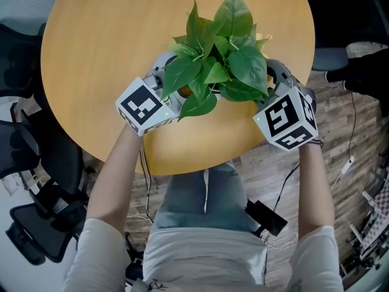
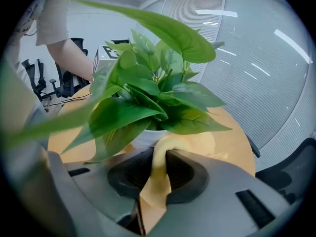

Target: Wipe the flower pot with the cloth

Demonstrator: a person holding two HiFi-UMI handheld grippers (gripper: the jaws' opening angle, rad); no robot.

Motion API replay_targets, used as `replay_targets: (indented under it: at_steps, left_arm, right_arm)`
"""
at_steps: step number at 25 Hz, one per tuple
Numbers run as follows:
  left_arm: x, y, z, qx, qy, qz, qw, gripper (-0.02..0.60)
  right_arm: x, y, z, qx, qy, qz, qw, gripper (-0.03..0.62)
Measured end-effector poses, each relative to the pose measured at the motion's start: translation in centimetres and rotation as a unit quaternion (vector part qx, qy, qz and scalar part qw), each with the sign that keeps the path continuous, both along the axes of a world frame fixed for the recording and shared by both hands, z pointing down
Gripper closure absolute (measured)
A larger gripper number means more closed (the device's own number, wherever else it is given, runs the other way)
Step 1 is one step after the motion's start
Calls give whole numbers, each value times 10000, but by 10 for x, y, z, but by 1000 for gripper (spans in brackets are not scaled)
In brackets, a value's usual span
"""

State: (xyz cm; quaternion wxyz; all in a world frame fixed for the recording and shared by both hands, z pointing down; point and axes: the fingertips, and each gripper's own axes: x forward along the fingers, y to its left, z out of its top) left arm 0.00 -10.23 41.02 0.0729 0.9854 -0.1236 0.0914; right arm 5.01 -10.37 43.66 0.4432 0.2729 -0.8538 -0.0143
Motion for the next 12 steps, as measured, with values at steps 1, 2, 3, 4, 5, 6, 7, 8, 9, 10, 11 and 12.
replay_targets:
  at_steps: [1, 2, 3, 4, 5, 6, 7, 8, 9, 10, 11, 12]
  left_arm:
    - [-1, 0, 0, -6, -11, -21, 10000, 121]
    - [-1, 0, 0, -12, -28, -40, 10000, 121]
    - [-1, 0, 0, -17, -50, -58, 10000, 121]
    - [-1, 0, 1, -22, -73, -77, 9999, 121]
    - [0, 0, 1, -26, -93, -101, 9999, 121]
    - [0, 0, 2, -30, -109, -131, 9998, 121]
    - [0, 0, 2, -31, -124, -169, 9998, 121]
    - [0, 0, 3, -29, -137, -217, 9997, 121]
    - [0, -1, 3, -26, -147, -276, 9995, 123]
    - [0, -1, 4, -27, -154, -344, 9993, 123]
    - [0, -1, 4, -32, -159, -417, 9990, 123]
    - [0, -1, 4, -39, -164, -490, 9987, 123]
  right_arm:
    - [-1, 1, 0, -5, -1, 2, 10000, 531]
    - [-1, 3, 0, -11, 0, 5, 10000, 531]
    - [-1, 4, 0, -17, 5, 6, 10000, 533]
    - [-1, 6, 0, -21, 12, 7, 10000, 533]
    - [-1, 7, 1, -23, 20, 6, 10000, 531]
    - [-1, 8, 1, -27, 20, 7, 10000, 531]
    - [-1, 9, 1, -35, 6, 15, 10000, 531]
    - [-1, 10, 2, -46, -17, 27, 10000, 531]
    - [-1, 11, 2, -58, -42, 39, 10000, 533]
    - [-1, 12, 3, -71, -70, 56, 9999, 531]
    - [-1, 13, 3, -84, -100, 79, 9999, 533]
    - [-1, 13, 2, -96, -131, 107, 9998, 533]
